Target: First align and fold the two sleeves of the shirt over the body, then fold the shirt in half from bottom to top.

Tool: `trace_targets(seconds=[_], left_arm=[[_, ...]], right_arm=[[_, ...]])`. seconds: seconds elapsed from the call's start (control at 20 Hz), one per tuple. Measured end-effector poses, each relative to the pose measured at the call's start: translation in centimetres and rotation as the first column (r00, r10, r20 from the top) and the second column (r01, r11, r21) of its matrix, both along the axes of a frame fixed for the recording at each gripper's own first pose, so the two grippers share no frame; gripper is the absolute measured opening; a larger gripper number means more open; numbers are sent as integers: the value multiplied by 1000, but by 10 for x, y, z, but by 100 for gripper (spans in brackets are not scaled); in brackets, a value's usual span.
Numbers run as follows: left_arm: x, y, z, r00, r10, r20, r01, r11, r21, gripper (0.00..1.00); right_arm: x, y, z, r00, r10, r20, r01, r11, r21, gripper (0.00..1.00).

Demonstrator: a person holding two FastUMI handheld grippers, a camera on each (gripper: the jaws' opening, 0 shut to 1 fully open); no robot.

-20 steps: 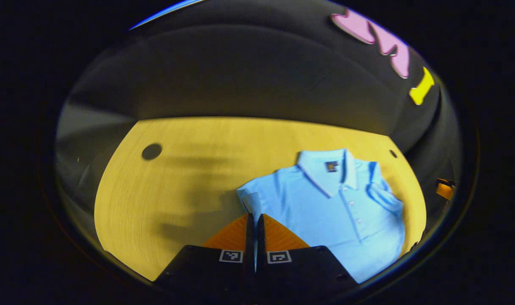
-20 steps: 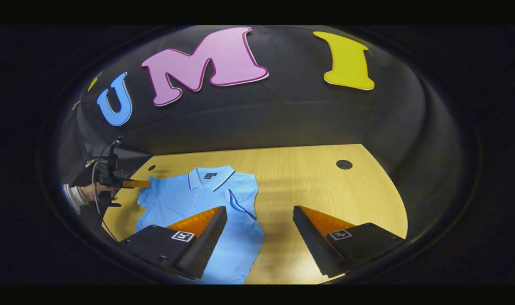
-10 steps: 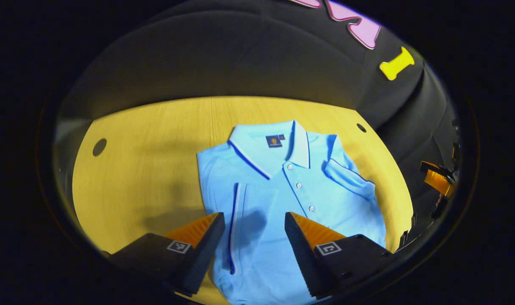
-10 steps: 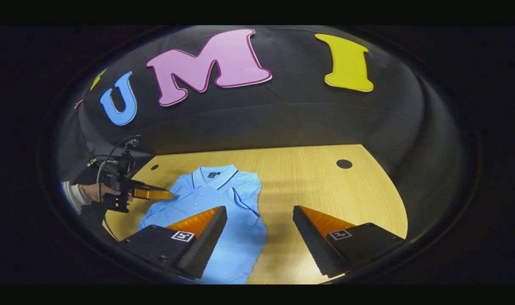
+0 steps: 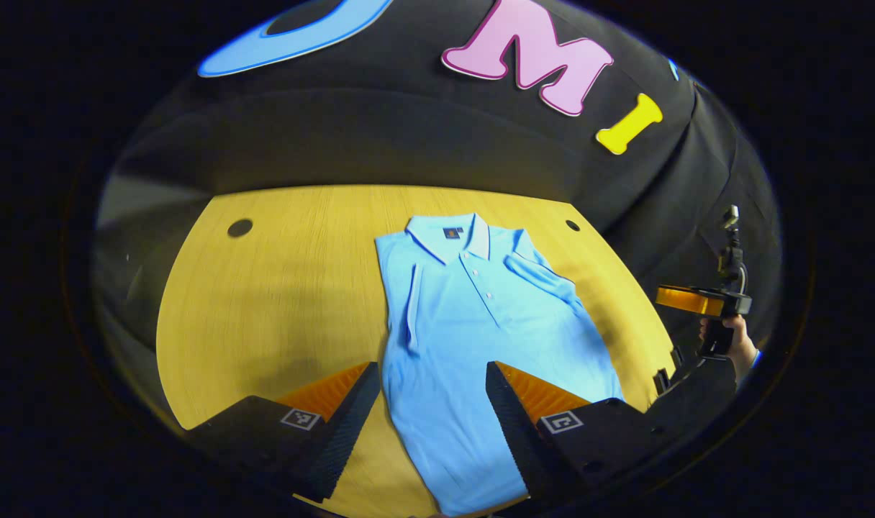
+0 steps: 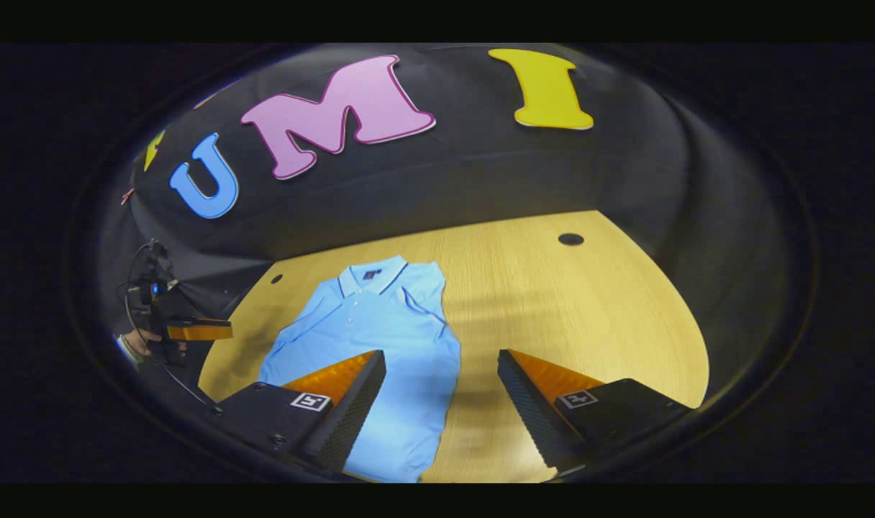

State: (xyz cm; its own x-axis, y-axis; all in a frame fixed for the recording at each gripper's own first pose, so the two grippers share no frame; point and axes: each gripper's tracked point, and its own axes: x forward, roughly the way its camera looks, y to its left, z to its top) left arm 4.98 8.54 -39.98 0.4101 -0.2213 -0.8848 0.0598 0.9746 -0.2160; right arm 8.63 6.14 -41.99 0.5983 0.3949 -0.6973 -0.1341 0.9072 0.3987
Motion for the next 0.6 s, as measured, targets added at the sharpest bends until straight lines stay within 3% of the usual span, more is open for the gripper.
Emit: trace_targets(seconds=[0.3, 0.6], left_arm=[[-148, 15, -18, 990, 90, -108, -93, 995, -22, 95], [-203, 0, -42, 980, 91, -178, -106, 992, -75, 95]], right_arm=[[-106, 13, -28, 993, 25, -116, -19, 999, 46, 98], [-172, 12, -61, 977, 44, -211, -28, 997, 76, 98]])
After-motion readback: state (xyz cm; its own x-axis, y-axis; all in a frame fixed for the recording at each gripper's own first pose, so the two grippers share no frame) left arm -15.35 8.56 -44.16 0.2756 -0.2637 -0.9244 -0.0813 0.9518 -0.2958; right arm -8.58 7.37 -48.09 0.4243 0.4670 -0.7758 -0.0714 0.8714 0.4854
